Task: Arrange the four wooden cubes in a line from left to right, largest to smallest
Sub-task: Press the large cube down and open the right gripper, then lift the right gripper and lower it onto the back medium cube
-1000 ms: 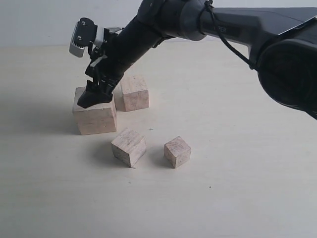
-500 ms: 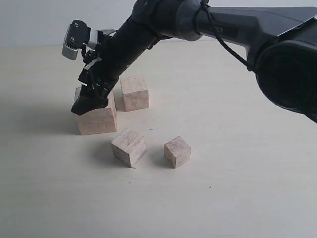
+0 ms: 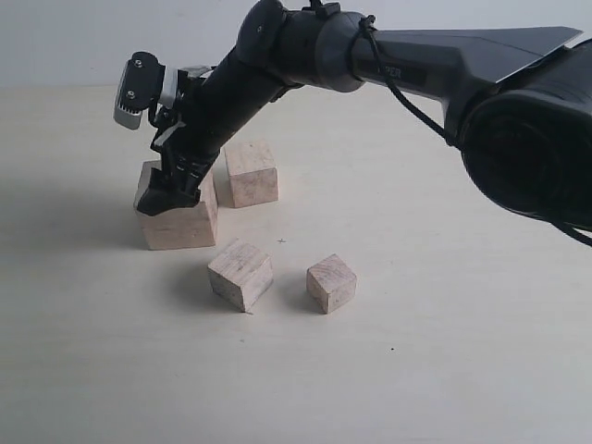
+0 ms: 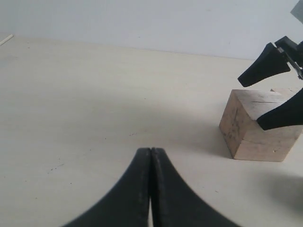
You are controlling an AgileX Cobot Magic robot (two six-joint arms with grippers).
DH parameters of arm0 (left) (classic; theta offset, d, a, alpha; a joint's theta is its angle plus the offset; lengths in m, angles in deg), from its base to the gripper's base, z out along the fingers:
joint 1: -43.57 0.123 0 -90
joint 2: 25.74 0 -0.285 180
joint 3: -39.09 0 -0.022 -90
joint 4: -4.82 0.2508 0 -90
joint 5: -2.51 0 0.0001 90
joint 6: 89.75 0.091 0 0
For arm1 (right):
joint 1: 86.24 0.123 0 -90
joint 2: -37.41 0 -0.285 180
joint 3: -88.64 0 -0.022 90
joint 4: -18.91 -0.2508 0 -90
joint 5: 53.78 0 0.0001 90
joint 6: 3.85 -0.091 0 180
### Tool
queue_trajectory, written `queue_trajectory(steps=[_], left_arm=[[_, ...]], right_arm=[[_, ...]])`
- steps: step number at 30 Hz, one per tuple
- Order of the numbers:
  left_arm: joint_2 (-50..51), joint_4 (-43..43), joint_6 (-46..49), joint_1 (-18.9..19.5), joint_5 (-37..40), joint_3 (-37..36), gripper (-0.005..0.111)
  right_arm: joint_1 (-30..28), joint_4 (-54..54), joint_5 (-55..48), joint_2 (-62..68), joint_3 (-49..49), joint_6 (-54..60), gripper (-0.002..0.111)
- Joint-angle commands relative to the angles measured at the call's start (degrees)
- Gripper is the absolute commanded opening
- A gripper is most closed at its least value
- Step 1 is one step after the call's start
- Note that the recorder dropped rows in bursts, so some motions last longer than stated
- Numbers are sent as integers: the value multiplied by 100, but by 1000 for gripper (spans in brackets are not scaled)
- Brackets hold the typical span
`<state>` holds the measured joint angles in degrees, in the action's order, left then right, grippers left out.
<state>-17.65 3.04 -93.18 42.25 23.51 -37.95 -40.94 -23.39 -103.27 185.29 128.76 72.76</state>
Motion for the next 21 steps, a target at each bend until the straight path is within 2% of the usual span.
queue_trajectory(steps=[1, 10, 15, 18, 21], left_arm=[[-31, -40, 2, 8, -66, -17, 0], [-31, -40, 2, 8, -66, -17, 0], [-31, -40, 2, 8, -66, -17, 0], [-31, -40, 2, 8, -66, -17, 0], [-31, -40, 2, 8, -66, -17, 0]], right_arm=[[3, -10, 158, -12, 28, -84, 89], [3, -135, -270, -284, 28, -286, 89], [-12, 222, -197, -907, 28, -1062, 89], [-12, 1167, -28, -1266, 28, -2260, 88], [-12, 2722, 131, -1511, 28, -4394, 83]])
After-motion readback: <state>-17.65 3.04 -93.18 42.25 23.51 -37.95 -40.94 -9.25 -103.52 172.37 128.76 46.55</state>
